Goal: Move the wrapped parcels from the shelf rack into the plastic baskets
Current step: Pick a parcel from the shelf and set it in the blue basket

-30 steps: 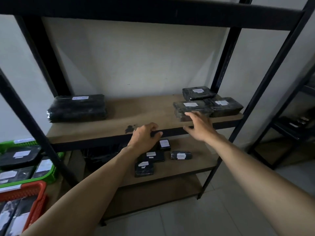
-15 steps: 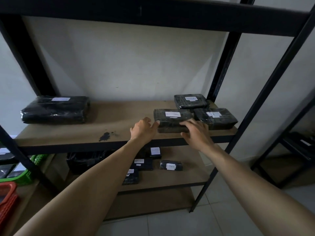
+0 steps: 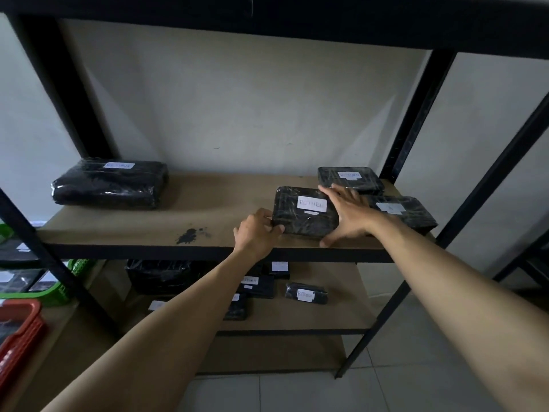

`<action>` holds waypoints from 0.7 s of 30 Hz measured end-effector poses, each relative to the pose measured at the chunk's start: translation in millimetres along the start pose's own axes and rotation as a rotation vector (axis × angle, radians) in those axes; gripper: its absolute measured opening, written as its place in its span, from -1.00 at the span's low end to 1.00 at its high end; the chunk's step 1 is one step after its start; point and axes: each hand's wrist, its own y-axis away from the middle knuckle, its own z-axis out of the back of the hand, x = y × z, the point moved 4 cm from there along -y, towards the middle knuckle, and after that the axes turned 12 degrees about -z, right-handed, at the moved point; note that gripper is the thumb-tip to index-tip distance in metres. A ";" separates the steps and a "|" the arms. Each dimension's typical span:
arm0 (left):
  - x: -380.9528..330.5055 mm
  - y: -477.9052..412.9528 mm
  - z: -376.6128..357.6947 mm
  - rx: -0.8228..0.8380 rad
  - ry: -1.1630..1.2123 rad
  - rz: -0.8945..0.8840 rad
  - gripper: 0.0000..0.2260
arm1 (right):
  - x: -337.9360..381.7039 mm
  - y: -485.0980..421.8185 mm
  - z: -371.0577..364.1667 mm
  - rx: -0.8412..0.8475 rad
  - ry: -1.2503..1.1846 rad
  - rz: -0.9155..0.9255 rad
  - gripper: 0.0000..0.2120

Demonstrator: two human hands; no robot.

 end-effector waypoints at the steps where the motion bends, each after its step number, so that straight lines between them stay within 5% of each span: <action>1: 0.3 0.5 0.4 -0.001 -0.002 -0.008 -0.72 | 0.5 -2.2 0.3 -0.006 -0.015 0.014 0.37; 13: 8.9 32.6 39.8 -0.221 -0.104 -0.264 -0.68 | 16.8 14.7 -9.2 -0.315 -0.130 0.176 0.19; 21: 86.8 116.2 138.2 -0.233 -0.395 -0.267 -0.71 | 124.2 61.2 -53.8 -0.402 -0.336 0.360 0.17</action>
